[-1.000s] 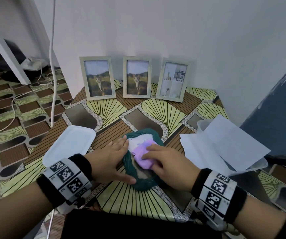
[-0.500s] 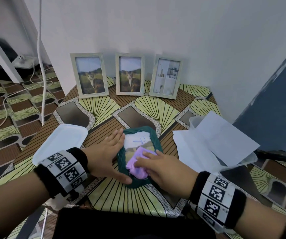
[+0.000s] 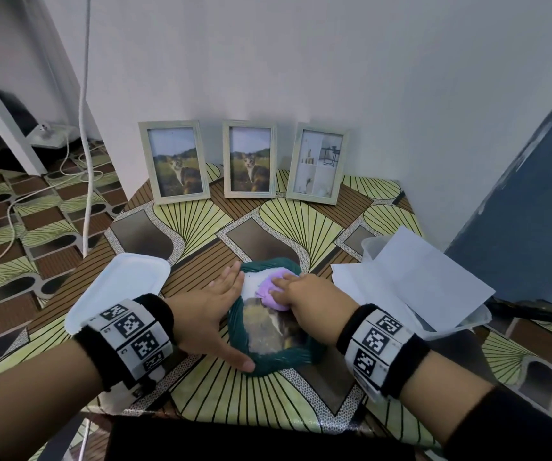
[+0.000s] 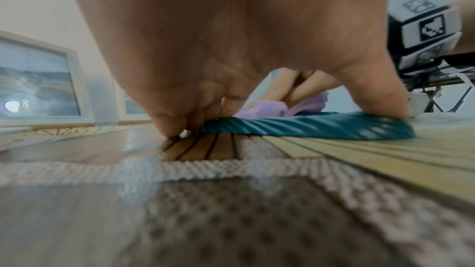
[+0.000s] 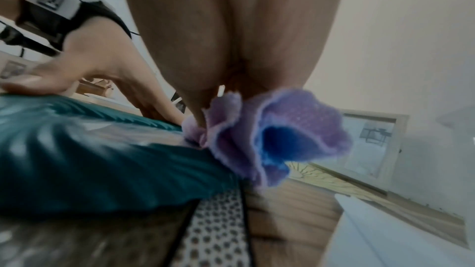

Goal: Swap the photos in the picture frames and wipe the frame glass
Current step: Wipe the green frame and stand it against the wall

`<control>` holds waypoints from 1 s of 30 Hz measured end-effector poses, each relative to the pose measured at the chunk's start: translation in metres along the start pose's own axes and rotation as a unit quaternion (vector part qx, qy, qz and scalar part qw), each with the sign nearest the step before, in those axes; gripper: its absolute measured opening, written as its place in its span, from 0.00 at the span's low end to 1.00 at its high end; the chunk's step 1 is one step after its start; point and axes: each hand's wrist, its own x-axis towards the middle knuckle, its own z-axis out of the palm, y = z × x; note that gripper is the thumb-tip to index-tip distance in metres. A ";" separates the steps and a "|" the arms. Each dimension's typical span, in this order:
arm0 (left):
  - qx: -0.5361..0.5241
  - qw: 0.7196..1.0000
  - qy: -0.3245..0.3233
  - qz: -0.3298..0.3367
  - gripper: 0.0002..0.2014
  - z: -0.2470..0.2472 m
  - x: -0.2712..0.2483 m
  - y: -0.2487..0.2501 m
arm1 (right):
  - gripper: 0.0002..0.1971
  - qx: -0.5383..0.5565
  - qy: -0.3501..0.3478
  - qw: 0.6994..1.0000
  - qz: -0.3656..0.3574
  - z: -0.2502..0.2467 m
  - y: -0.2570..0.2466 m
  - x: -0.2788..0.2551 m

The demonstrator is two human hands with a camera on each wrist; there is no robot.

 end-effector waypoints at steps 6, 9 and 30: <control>-0.005 1.000 0.012 0.003 0.76 0.001 0.001 -0.001 | 0.26 0.003 0.000 1.000 -0.013 -0.010 -0.007 0.015; -0.004 1.000 0.021 0.006 0.76 0.002 0.001 -0.001 | 0.24 0.009 -0.009 0.998 -0.053 -0.014 -0.017 0.015; 0.012 1.000 0.010 0.006 0.76 0.000 0.002 -0.004 | 0.22 -0.073 -0.026 0.997 -0.029 -0.006 0.002 -0.028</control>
